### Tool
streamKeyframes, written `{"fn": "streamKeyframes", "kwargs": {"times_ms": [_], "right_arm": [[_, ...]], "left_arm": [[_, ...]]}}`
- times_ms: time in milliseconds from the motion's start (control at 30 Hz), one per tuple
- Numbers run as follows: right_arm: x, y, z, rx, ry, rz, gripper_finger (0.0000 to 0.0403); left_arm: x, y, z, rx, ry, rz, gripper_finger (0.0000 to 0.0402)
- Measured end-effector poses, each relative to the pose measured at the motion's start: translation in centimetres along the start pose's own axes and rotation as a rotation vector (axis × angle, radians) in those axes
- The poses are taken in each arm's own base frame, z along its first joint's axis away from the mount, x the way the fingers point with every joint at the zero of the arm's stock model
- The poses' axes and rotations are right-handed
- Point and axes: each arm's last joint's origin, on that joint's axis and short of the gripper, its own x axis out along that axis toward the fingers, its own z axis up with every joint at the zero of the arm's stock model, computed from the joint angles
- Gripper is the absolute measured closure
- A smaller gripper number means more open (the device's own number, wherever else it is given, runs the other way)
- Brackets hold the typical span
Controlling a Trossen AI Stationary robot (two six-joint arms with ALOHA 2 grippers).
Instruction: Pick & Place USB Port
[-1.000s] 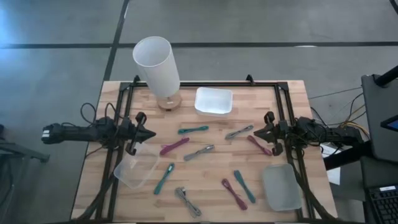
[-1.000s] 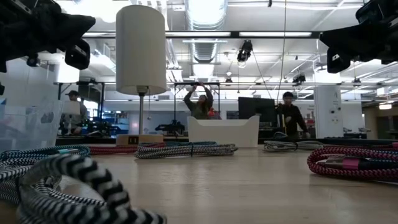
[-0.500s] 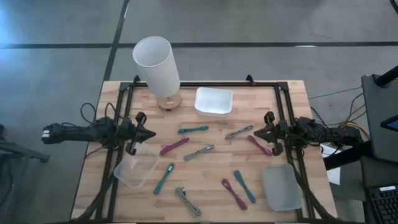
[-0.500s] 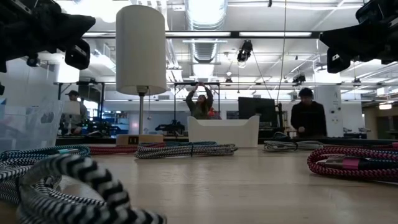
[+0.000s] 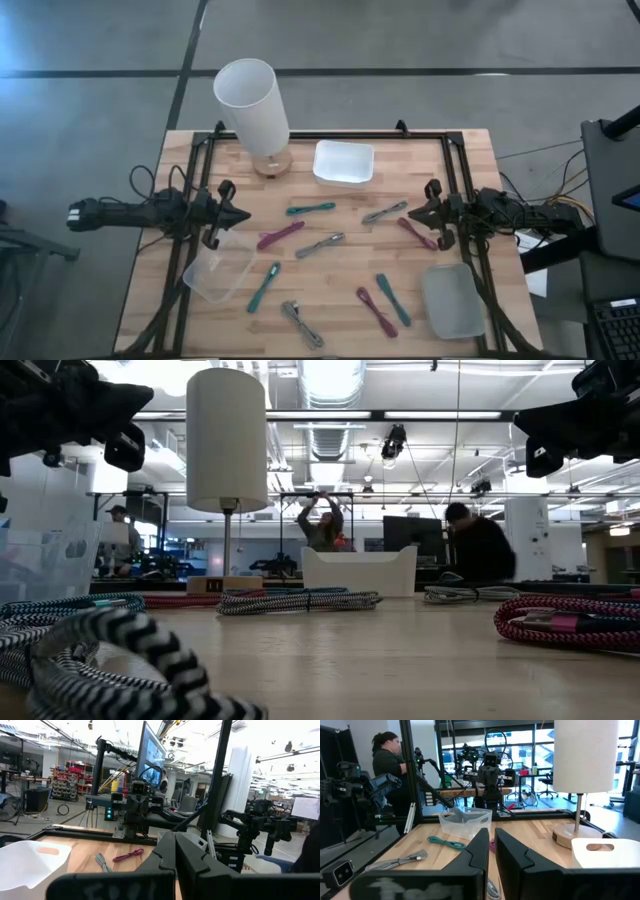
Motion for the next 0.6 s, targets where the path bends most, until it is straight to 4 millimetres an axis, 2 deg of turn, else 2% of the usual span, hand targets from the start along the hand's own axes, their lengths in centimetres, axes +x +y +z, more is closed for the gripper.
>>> {"fn": "streamKeyframes", "kwargs": {"times_ms": [600], "right_arm": [[0.00,0.00,0.00,0.002,0.000,0.000,0.0374]], "left_arm": [[0.00,0.04,0.01,0.000,-0.003,0.013,0.0401]]}}
